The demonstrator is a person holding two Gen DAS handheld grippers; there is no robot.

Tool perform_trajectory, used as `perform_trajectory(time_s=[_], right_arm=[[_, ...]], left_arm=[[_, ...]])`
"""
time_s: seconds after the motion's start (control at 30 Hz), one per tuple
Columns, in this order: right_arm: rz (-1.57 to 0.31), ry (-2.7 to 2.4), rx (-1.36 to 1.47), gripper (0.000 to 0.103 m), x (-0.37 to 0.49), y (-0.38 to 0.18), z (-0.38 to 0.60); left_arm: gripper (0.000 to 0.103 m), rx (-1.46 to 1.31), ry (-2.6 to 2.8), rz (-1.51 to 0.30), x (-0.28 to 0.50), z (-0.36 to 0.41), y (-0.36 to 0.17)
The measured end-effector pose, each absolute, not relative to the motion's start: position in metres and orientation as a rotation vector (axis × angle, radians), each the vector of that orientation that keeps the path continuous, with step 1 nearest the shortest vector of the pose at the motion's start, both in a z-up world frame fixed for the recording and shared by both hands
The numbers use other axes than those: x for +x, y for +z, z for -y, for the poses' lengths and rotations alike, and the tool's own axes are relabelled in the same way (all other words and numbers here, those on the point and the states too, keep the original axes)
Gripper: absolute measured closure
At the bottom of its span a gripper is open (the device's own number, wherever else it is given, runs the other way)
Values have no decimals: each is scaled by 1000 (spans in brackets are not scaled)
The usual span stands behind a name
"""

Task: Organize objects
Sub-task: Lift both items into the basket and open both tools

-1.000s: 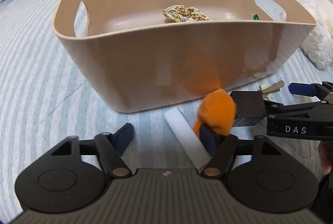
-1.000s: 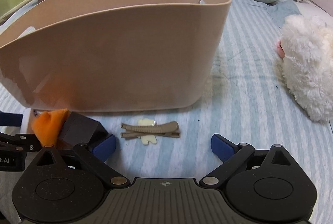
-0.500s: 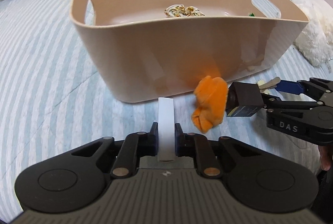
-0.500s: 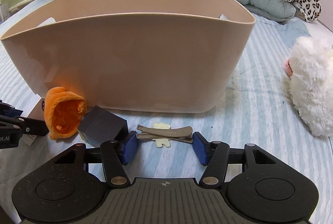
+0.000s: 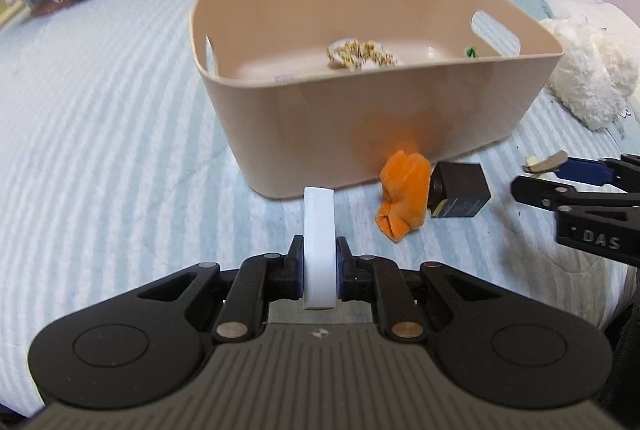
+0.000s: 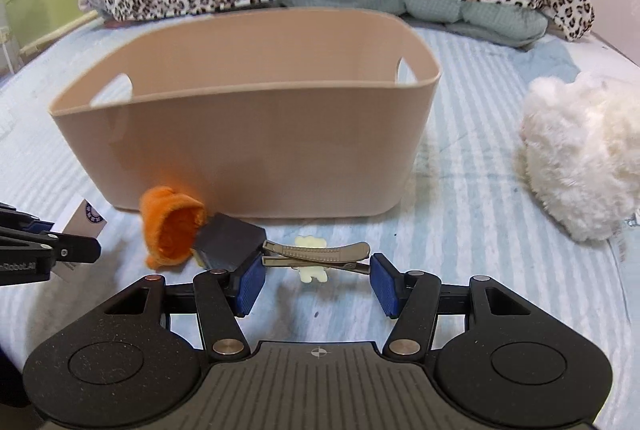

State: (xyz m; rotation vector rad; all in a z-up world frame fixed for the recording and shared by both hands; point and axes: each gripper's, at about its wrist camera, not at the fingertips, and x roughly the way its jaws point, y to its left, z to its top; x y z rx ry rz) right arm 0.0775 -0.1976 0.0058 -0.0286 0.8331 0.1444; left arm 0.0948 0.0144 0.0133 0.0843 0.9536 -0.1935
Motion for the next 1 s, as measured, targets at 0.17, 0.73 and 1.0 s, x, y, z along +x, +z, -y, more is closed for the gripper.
perform_trajectory(time_s=[0.17, 0.73, 1.0], right_arm=[[-770, 145, -19, 49, 62, 27, 200], [-575, 112, 37, 49, 92, 100, 221], [-596, 120, 31, 49, 132, 96, 207]], left_arm=[[87, 104, -185, -878, 87, -15, 38], [87, 159, -159, -657, 109, 9, 110], [87, 128, -95, -676, 164, 17, 101]])
